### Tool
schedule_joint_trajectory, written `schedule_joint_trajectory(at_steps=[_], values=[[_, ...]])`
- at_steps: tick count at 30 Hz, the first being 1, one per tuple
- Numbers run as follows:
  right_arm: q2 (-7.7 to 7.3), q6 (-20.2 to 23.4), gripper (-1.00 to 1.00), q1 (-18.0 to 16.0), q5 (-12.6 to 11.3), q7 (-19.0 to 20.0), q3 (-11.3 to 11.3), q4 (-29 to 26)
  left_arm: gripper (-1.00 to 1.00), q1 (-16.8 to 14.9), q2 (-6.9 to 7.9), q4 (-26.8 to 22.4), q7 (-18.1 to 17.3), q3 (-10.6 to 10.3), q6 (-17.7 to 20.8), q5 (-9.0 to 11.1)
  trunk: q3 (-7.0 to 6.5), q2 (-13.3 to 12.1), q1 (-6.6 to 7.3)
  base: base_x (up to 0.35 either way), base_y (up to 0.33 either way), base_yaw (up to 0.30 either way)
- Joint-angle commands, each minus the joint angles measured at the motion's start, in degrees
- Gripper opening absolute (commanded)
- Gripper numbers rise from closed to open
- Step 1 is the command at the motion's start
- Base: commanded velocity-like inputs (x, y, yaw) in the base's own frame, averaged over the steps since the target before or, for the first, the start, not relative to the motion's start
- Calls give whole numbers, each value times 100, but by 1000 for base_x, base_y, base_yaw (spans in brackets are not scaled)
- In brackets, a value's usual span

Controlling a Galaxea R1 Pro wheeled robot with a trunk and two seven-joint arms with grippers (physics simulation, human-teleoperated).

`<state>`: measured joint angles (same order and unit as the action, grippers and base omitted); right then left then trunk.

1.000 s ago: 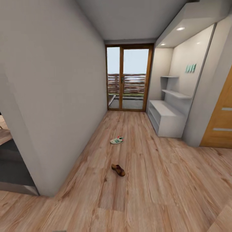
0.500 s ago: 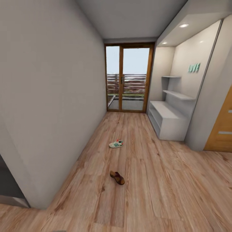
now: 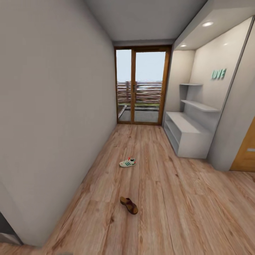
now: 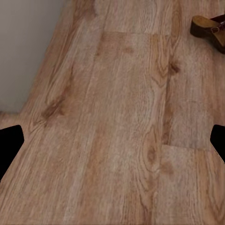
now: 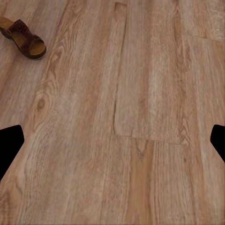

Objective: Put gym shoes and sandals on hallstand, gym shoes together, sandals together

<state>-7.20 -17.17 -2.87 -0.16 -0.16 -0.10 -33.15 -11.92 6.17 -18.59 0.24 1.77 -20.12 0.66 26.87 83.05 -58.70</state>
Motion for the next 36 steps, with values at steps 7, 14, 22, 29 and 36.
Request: schedule_joint_trajectory(at_steps=[7,14,22,29,36], values=[[7,-15,100,-3,-7,-2,-7,-12,100,-4,-1,6,2,6,-18,5,22,3,-3,337,0,0],[8,-15,100,-3,-6,-2,-7,-15,100,-4,-2,6,2,7,-18,5,75,3,-3,337,0,0],[8,-14,100,-3,-8,-2,-8,-16,100,-4,-2,12,2,5,-18,5,146,3,-3,337,0,0],[9,-14,100,-3,-9,-2,-8,-16,100,-4,-2,13,5,-1,-18,4,210,3,-3,337,0,0],[9,-14,100,-3,-10,-2,-6,-18,100,-5,-2,13,4,-2,-18,4,269,3,-3,329,-51,0]])
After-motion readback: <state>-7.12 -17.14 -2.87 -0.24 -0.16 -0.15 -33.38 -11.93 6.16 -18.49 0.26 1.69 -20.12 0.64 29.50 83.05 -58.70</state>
